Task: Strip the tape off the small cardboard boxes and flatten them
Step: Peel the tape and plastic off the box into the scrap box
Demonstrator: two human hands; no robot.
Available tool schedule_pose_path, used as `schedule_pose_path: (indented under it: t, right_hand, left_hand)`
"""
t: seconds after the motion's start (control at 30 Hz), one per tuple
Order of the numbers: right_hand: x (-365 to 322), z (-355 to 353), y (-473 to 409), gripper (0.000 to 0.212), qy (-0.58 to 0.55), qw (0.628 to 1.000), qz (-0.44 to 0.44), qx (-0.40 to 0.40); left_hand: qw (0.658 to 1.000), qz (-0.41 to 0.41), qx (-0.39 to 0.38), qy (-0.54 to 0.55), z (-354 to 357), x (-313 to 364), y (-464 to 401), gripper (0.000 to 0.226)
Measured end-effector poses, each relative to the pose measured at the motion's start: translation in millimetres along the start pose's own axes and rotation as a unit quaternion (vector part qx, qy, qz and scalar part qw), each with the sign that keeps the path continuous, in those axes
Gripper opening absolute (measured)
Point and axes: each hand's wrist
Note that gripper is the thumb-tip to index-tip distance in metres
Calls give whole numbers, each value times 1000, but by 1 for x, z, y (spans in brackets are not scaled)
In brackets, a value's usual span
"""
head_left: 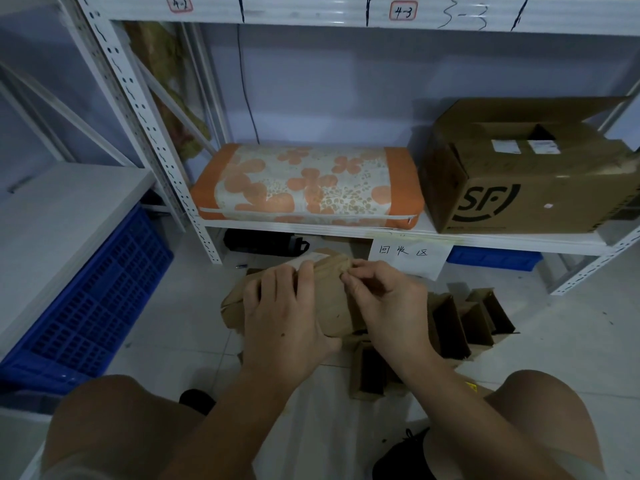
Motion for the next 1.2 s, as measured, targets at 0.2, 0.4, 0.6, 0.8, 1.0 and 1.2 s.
schedule_pose_path:
  t: [0.2, 0.4, 0.6, 0.8, 1.0, 1.2]
  right_hand:
    - [-8, 6, -2, 7, -86, 991, 104, 7]
    - [-11, 10, -4, 5, -107, 985, 138, 11]
    - [-12, 9, -4, 7, -180, 968, 173, 9]
    - [-12, -4, -17, 30, -248, 954, 140, -94]
    - [-15, -24, -26, 26, -171, 958, 89, -212]
    - [-2, -11, -14, 15, -32, 988, -12, -151]
  left_hand:
    - [999, 15, 19, -31, 0, -3, -6, 106]
    - [999, 22, 30, -39, -1, -8, -17, 110]
    - [998, 18, 29, -49, -3, -16, -21, 108]
    - [996, 46, 57, -43, -1, -20, -16, 115]
    - [995, 50, 71, -46, -4, -26, -18, 115]
    - [997, 31, 58, -30, -5, -28, -25, 109]
Point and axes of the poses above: each hand's wrist, its own y-axis away from the middle knuckle, its own z-axis out of the palm, x = y × z, and after that the axes turned 1 degree about y, right-handed
